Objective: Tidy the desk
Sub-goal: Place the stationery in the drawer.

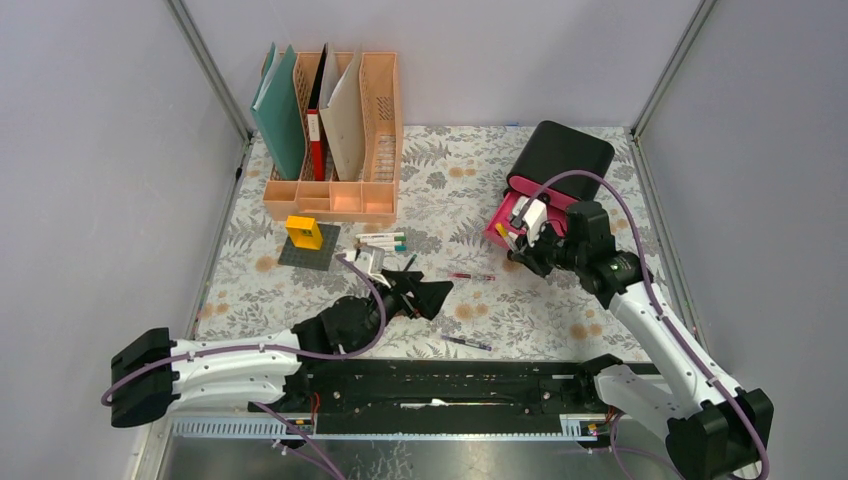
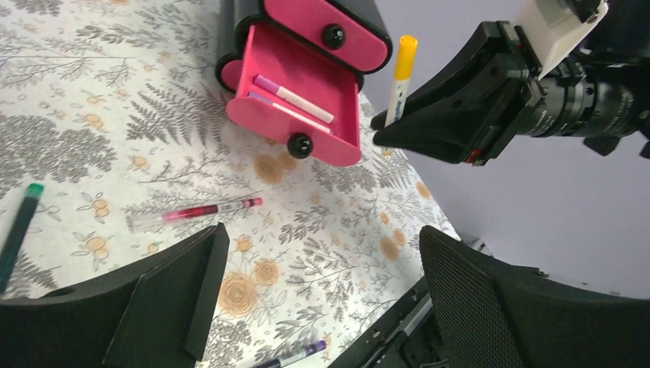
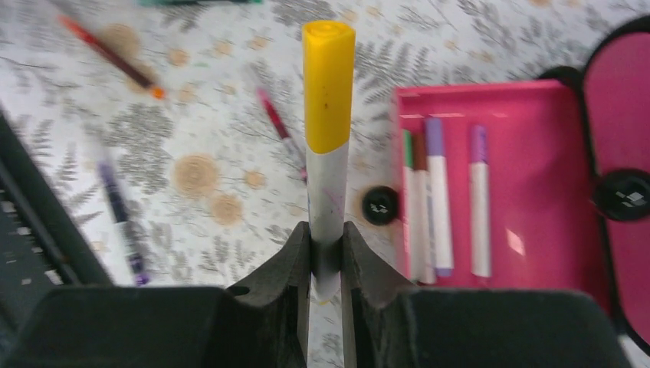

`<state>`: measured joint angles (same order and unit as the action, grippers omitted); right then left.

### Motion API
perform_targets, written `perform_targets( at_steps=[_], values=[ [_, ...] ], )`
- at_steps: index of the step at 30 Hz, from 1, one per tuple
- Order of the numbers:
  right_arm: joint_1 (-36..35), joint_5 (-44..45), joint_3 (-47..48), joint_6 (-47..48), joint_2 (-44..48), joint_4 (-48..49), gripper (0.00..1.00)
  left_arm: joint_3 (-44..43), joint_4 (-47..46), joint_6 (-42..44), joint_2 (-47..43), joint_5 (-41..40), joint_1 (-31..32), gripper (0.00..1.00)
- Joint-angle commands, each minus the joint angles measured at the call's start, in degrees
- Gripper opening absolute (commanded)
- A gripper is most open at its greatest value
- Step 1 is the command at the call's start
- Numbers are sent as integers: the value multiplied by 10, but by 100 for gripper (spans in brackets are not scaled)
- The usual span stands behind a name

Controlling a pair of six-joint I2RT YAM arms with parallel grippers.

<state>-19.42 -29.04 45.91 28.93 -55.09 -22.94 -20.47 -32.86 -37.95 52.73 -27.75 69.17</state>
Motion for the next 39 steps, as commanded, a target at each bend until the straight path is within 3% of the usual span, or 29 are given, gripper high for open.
perform_targets(
  at_steps=[1, 15, 32, 35, 39],
  values=[
    [1, 133, 10, 36, -6, 25, 0, 15, 16, -1, -23, -26, -1, 99],
    [-1, 385, -28, 28, -73, 173, 0, 40, 50, -9, -69, -53, -3, 99],
    [-2, 466, -65, -6, -145, 284, 4, 60, 51, -16, -84, -62, -4, 99],
    [-3, 488, -67, -9, -157, 297, 12, 60, 52, -16, -87, -62, -4, 99],
    [-2, 504, -67, -12, -164, 303, 38, 61, 52, -16, -89, -61, -4, 99]
  ],
)
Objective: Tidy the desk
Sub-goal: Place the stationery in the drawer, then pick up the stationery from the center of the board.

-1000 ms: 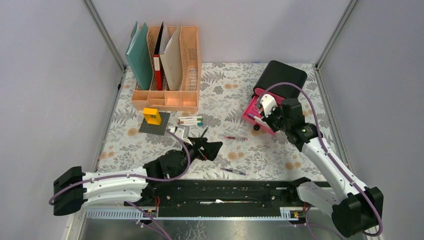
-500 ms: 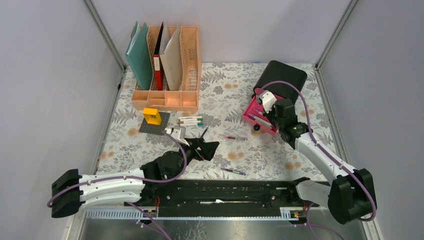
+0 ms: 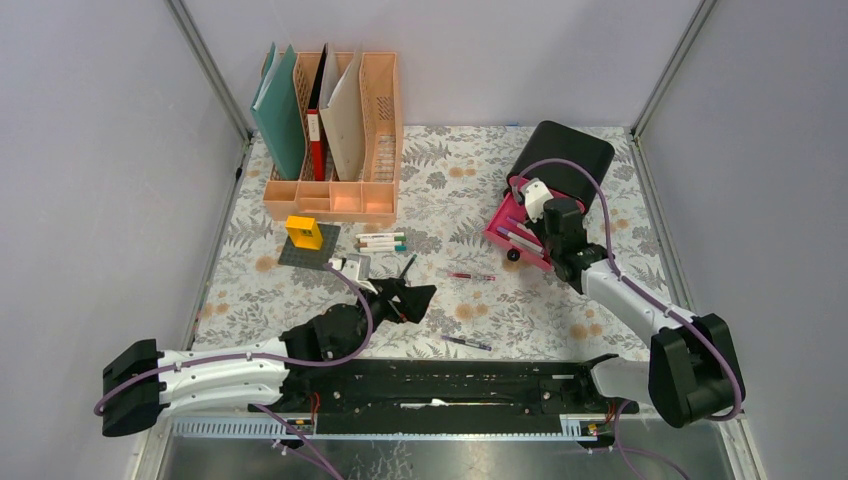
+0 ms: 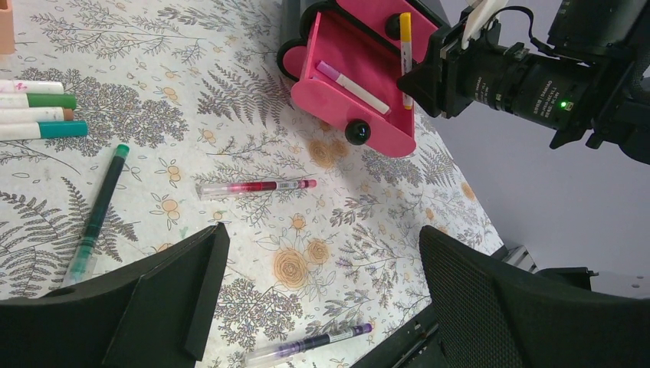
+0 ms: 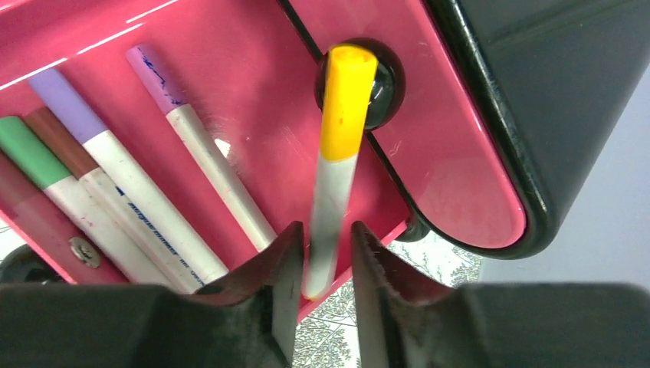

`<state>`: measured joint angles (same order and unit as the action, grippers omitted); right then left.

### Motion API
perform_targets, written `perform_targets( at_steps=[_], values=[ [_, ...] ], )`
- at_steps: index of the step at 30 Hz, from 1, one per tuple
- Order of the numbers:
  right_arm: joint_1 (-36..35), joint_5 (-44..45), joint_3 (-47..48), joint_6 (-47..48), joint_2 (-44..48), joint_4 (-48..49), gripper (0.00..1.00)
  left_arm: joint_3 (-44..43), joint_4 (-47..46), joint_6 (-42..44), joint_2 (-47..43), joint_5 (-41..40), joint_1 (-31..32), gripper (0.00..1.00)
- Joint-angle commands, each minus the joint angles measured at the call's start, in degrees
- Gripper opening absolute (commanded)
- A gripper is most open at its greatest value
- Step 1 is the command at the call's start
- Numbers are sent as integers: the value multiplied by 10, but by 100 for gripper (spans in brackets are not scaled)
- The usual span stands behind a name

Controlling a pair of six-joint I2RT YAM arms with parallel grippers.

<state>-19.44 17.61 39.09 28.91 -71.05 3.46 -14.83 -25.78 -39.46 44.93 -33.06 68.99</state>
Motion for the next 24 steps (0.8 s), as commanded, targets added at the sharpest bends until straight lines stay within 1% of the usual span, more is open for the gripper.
perform_targets(
  at_steps=[1, 4, 10, 14, 17, 20, 24],
  values=[
    [-2, 37, 0, -12, -3, 39, 42, 5, -19, 0, -11, -7, -3, 99],
    [-2, 22, -2, -17, 9, 35, 51, 3, -19, 2, -12, -4, -3, 99],
    [-2, -22, 7, -24, 29, -8, 57, 0, -16, 3, -10, -3, -3, 99],
    [-2, -72, 22, -18, 48, -65, 63, -3, -6, -4, -8, -7, -6, 99],
    [-2, -129, 35, 16, 63, -120, 68, -6, 2, -11, -6, -7, -12, 99],
    [-2, -172, 41, 44, 80, -160, 69, -8, 5, -20, -3, 6, -27, 99],
    [-2, -200, 43, 53, 96, -176, 70, -16, 13, -36, 10, 37, -59, 99]
  ],
)
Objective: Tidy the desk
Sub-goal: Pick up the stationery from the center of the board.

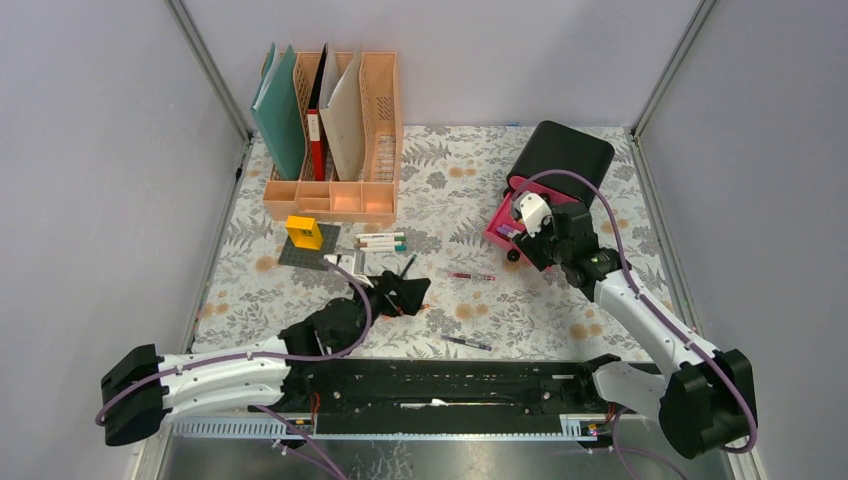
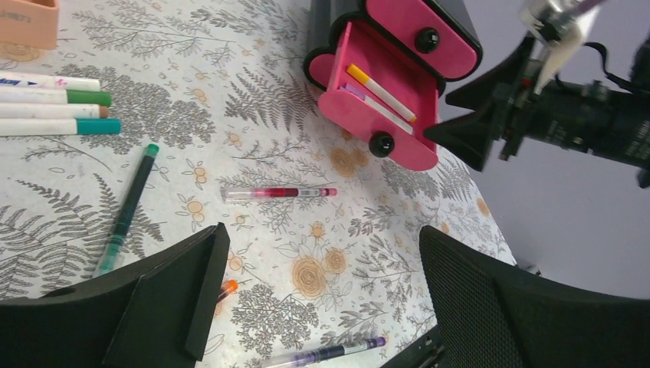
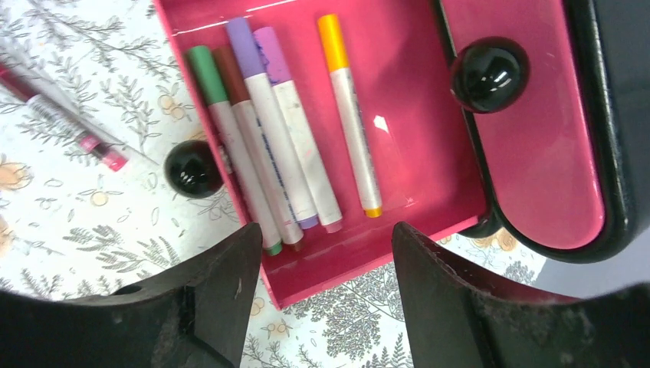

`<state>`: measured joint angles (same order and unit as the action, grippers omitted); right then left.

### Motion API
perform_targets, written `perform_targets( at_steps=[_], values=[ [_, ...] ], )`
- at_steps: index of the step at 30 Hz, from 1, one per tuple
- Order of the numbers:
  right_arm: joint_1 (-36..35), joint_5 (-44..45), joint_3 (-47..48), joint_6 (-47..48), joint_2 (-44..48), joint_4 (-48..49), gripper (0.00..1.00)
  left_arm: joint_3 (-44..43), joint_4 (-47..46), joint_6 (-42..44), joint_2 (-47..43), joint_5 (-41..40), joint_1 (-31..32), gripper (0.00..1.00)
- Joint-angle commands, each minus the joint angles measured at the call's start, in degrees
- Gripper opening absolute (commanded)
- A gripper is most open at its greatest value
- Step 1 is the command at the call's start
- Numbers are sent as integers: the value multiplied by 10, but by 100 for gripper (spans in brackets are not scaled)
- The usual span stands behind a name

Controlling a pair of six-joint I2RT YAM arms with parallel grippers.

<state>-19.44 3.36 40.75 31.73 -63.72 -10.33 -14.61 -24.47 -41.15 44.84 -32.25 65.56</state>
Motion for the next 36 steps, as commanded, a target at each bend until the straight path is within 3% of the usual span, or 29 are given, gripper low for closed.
perform_targets(
  at_steps=[1, 11, 20, 24, 36],
  values=[
    [-3, -61, 27, 26, 25, -42, 70, -22, 4, -23, 17, 38, -34, 99],
    [-2, -77, 31, 31, 28, -56, 72, -76, 90, -102, 105, 119, -157, 99],
    [-3, -80, 30, 35, 31, -57, 73, -200, 248, -226, 273, 131, -267, 99],
    [-2, -84, 29, 34, 35, -59, 73, -289, 370, -260, 353, 96, -282, 98],
    [-2, -93, 31, 35, 42, -64, 73, -370, 431, -334, 460, 54, -308, 79]
  ],
)
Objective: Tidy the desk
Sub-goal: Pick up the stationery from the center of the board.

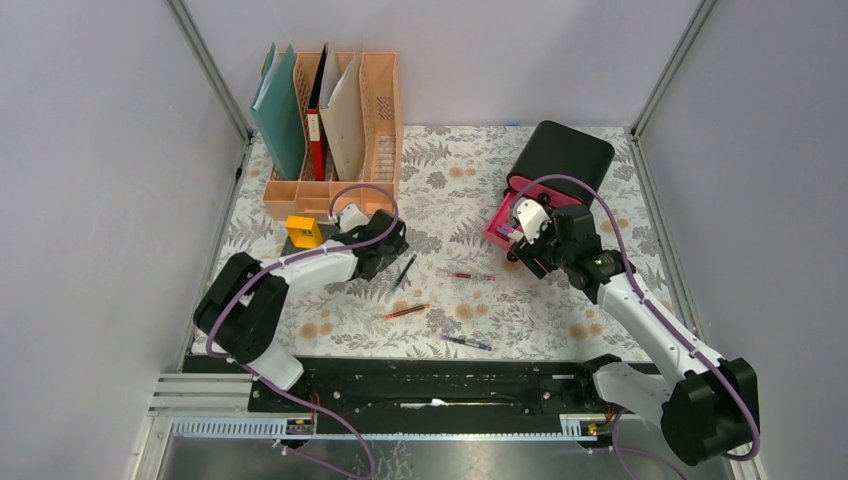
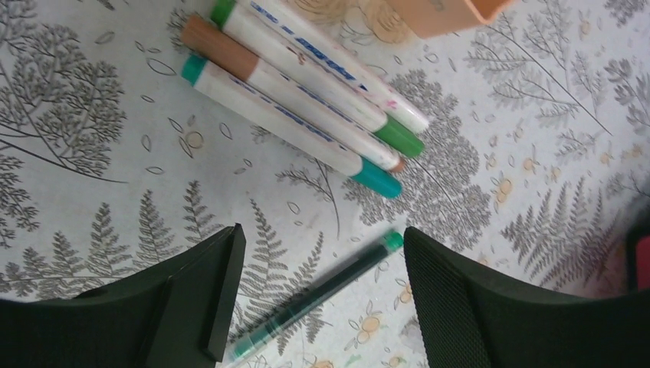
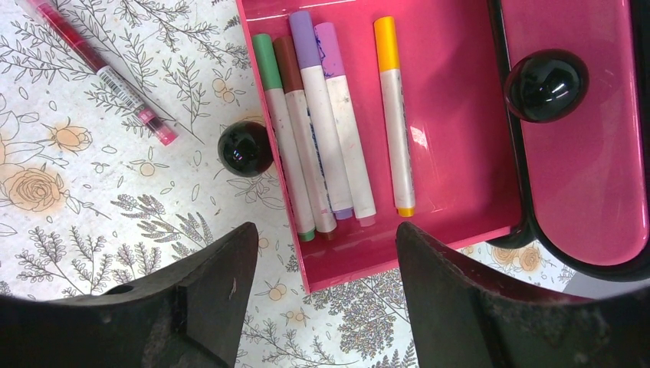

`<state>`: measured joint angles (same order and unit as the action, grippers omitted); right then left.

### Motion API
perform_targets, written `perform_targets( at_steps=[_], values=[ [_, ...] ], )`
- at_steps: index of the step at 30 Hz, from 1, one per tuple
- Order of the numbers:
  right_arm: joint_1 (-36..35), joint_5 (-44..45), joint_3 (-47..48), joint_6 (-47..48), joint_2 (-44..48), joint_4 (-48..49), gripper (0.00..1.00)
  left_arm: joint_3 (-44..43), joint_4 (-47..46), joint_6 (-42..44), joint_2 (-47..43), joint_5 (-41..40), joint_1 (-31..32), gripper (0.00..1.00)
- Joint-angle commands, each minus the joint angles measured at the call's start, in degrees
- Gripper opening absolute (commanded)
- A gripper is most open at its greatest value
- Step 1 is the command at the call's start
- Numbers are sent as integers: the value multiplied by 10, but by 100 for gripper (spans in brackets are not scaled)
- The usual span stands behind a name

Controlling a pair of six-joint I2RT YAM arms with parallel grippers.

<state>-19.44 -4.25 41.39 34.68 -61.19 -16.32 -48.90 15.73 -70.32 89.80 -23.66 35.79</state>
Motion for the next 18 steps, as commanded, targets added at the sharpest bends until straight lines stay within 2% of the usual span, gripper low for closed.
perform_targets(
  at_steps=[1, 8, 18],
  values=[
    [-2, -18, 25, 5, 17, -4, 73, -28, 28, -46, 15, -34, -13, 78],
    [-2, -21, 24, 5, 20, -5, 73, -63, 42, -42, 52, -35, -32, 68],
    [-2, -23, 23, 5, 22, -5, 73, -101, 71, -38, 105, -14, -47, 66]
  ],
)
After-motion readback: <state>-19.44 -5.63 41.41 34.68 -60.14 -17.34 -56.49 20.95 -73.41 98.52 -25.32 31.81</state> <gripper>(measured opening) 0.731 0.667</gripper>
